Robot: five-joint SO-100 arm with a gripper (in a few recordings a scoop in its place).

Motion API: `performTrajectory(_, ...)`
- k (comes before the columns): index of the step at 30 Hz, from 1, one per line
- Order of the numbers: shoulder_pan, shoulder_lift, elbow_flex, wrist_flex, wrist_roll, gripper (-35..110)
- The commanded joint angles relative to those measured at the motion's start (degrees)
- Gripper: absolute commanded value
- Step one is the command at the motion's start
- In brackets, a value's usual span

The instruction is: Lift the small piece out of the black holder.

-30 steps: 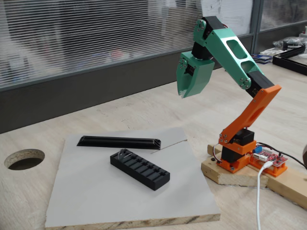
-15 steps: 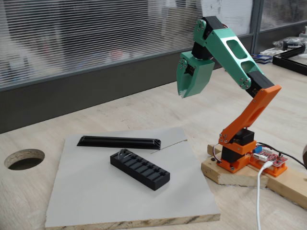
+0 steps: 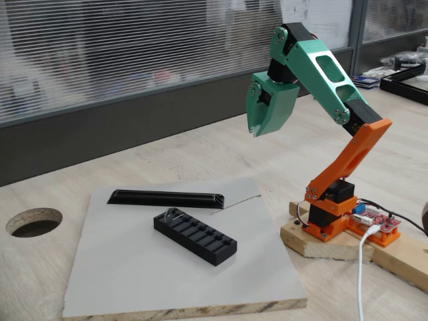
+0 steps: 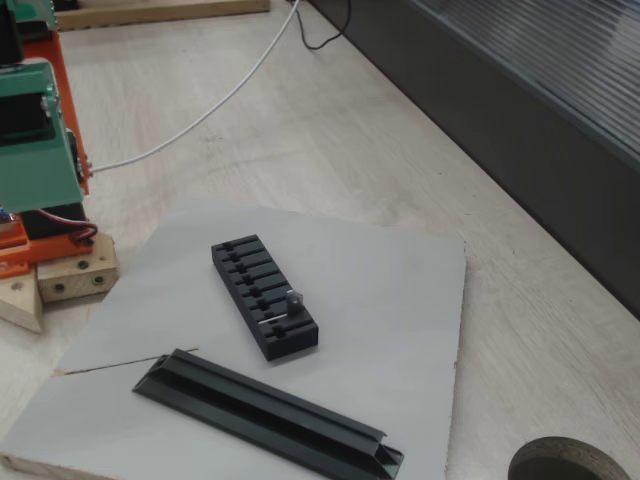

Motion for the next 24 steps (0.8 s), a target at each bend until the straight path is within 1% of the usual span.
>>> performTrajectory(1,0.4,0.8,-0.6,1.1,1.1,6)
performTrajectory(12,0.2,0.6,-0.6,0.4,1.3,7)
performTrajectory(19,-0.7,-8.3,-0.8,0.4,1.4,7)
performTrajectory(24,-9.1,-11.8,-1.2,0.4,1.5,7)
